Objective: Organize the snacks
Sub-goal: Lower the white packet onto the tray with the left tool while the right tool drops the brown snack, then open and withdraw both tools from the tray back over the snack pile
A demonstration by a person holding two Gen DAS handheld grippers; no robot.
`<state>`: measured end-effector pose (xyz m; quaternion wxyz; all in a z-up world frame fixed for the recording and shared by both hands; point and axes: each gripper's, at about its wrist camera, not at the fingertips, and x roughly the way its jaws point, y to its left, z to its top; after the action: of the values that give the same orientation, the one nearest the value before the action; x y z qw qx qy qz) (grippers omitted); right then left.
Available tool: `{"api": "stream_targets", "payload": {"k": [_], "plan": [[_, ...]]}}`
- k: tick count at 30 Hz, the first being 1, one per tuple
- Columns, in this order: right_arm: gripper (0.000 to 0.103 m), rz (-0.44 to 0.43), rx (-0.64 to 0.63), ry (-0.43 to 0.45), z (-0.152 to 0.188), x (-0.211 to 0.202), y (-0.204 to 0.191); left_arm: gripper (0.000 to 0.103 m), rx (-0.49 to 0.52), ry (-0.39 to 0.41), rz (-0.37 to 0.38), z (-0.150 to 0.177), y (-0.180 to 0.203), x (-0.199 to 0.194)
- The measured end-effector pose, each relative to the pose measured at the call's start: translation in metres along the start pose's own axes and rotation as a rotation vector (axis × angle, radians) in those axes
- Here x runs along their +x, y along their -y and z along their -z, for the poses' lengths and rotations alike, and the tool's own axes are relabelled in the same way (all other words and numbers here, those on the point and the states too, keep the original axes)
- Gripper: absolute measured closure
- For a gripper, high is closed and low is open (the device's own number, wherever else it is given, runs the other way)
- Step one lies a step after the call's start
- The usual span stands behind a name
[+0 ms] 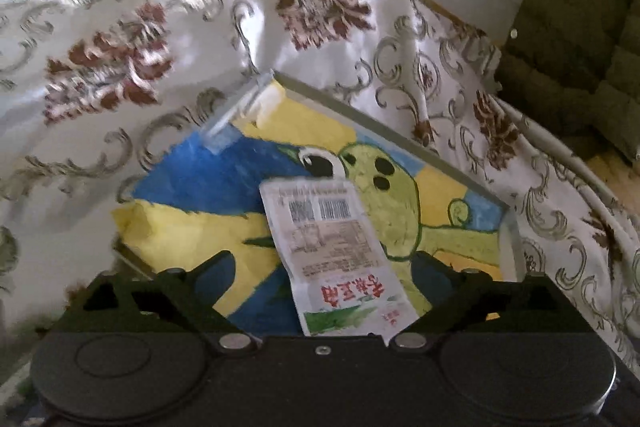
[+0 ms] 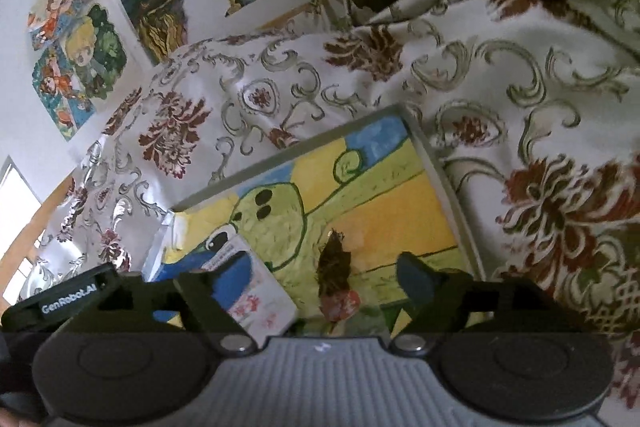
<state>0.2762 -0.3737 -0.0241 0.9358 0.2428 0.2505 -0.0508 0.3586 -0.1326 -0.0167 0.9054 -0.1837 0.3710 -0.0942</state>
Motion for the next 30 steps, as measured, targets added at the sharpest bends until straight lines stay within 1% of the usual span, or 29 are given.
{"api": "stream_targets", "payload": {"k": [1, 3, 7, 12, 17, 21, 25, 28, 30], "plan": [[0.01, -0.001, -0.001, 0.007, 0.0, -0.006, -0.001, 0.003, 0.012, 0.016, -0.009, -0.001, 0.001, -0.007], [0.0, -0.006, -0.004, 0.019, -0.001, -0.017, -0.002, 0.001, 0.042, 0.056, -0.025, -0.001, 0.003, -0.023], [0.0, -0.006, -0.061, 0.046, -0.002, -0.045, -0.013, 0.001, 0.117, 0.12, -0.054, 0.004, 0.004, -0.057], [0.0, 0.003, -0.178, 0.085, 0.003, -0.081, -0.032, 0.001, 0.181, 0.167, -0.084, 0.017, 0.0, -0.101], [0.0, -0.023, -0.245, 0.104, 0.022, -0.121, -0.043, 0.001, 0.224, 0.207, -0.05, 0.036, -0.01, -0.144], [0.0, -0.009, -0.297, 0.127, 0.038, -0.147, -0.05, 0.001, 0.282, 0.225, -0.06, 0.053, -0.014, -0.169], [0.0, 0.012, -0.326, 0.169, 0.053, -0.176, -0.055, 0.001, 0.289, 0.24, -0.046, 0.07, -0.024, -0.193], [0.0, 0.019, -0.331, 0.186, 0.064, -0.191, -0.056, 0.001, 0.302, 0.206, -0.008, 0.082, -0.033, -0.205], [0.0, 0.015, -0.342, 0.175, 0.071, -0.197, -0.056, 0.001, 0.345, 0.197, 0.0, 0.092, -0.037, -0.214]]}}
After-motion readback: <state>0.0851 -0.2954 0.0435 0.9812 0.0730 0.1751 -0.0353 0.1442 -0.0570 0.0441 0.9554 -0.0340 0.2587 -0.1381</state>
